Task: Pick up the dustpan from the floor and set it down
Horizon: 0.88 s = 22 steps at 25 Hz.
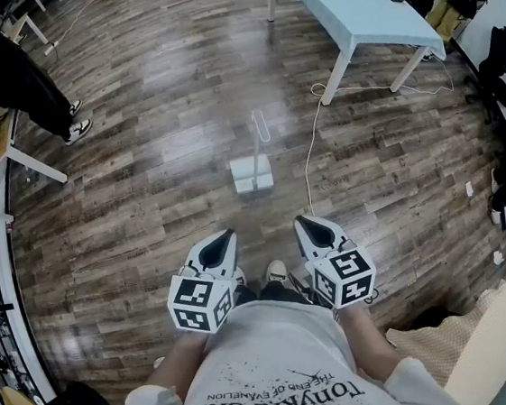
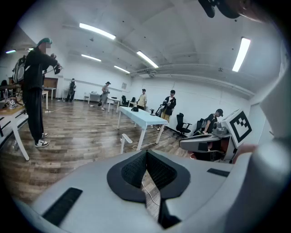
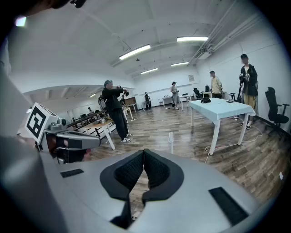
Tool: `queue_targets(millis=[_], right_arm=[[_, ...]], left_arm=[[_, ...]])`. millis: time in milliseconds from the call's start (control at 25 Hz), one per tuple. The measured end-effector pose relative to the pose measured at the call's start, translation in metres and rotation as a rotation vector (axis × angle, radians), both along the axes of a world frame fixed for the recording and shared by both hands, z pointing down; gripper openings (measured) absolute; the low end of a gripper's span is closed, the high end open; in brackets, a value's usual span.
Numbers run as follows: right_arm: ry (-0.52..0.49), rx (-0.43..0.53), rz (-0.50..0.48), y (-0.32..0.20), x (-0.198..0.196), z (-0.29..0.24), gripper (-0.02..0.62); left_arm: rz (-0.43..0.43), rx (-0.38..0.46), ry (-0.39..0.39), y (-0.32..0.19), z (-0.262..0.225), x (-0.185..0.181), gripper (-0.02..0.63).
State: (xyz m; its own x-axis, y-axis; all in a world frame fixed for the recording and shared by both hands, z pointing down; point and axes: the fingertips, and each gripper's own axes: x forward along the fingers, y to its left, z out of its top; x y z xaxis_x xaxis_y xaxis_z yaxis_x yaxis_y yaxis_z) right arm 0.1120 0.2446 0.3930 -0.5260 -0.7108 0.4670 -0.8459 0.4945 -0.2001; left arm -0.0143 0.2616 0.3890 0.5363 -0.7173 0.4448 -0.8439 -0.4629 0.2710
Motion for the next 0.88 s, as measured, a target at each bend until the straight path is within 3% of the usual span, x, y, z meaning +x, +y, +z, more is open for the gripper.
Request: queue_targets(millis=[600, 880], right_arm=[[0.021, -0.008, -0.015, -0.005, -0.018, 0.005, 0.026], [0.015, 0.015, 0.049, -0.012, -0.017, -0.002, 0.026]], left_arm=[[-0.02, -0.003, 0.003, -0.004, 0.003, -0.017, 0.023], [0.001, -0.003, 0.013, -0.008, 0.002, -0.022, 0.023]])
